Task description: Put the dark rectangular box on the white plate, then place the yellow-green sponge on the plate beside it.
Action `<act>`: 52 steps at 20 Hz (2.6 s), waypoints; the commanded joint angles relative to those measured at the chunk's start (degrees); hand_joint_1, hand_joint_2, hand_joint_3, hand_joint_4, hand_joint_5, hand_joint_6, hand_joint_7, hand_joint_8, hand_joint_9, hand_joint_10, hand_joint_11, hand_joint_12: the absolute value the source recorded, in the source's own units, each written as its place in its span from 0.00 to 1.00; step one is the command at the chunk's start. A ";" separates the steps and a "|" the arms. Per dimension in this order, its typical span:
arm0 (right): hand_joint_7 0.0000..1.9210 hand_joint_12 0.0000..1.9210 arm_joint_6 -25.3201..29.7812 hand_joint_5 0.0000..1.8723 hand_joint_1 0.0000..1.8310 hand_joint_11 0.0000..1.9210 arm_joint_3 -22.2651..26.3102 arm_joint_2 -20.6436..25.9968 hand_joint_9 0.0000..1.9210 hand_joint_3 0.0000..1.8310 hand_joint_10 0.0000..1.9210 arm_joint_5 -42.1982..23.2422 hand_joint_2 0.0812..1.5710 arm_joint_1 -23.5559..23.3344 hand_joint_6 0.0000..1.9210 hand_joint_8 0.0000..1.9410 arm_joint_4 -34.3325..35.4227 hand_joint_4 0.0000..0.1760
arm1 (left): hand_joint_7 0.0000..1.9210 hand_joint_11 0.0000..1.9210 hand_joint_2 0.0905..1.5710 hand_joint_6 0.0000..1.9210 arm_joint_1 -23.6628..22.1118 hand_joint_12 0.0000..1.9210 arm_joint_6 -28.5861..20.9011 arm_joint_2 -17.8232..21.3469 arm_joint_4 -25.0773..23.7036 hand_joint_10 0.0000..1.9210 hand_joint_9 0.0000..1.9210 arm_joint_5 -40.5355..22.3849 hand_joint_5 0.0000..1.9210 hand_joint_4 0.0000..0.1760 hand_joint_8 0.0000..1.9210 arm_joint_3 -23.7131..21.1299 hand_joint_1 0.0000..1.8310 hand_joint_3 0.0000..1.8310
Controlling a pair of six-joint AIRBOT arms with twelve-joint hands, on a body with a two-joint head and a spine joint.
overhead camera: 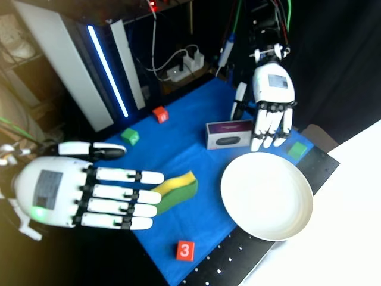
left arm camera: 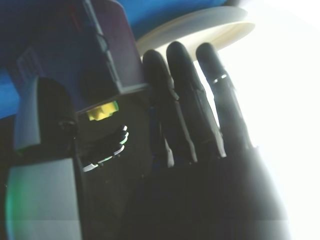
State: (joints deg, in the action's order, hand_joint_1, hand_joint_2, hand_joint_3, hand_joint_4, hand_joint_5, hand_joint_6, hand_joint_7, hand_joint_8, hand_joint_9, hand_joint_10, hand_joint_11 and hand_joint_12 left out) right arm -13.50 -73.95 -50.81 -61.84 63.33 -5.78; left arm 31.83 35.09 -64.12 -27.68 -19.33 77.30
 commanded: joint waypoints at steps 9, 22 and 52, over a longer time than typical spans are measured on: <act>0.04 0.19 0.67 0.02 0.20 0.00 -0.51 0.13 0.05 0.00 0.00 -6.50 0.75 -0.72 0.00 0.00 2.51 0.30 | 0.51 0.40 0.68 0.46 1.52 0.64 -5.82 -1.35 0.87 0.57 0.51 -6.90 0.52 0.00 0.49 2.10 0.75 0.00; 0.05 0.14 0.82 0.02 0.17 0.01 -0.57 0.08 0.05 0.01 0.00 -6.50 0.78 -0.71 0.00 0.00 2.53 0.17 | 0.54 0.23 0.67 0.40 -3.04 0.81 -6.77 1.67 6.60 0.51 0.44 -16.79 0.55 0.00 0.54 2.97 0.69 0.00; 0.06 0.12 4.72 0.04 0.24 0.03 -5.24 -3.97 0.06 0.00 0.00 -6.40 0.78 -2.71 0.00 0.00 -0.07 0.36 | 0.10 0.00 0.56 0.00 -9.82 0.00 -6.68 -18.34 9.73 0.00 0.05 -6.41 0.09 1.00 0.00 27.46 0.45 0.00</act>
State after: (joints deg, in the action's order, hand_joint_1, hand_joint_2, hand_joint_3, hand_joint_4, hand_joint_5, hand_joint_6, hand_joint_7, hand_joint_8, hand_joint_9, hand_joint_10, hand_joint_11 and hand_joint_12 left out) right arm -9.34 -78.85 -54.68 -61.80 61.45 -8.43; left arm 22.33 28.73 -82.56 -18.81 -18.68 104.29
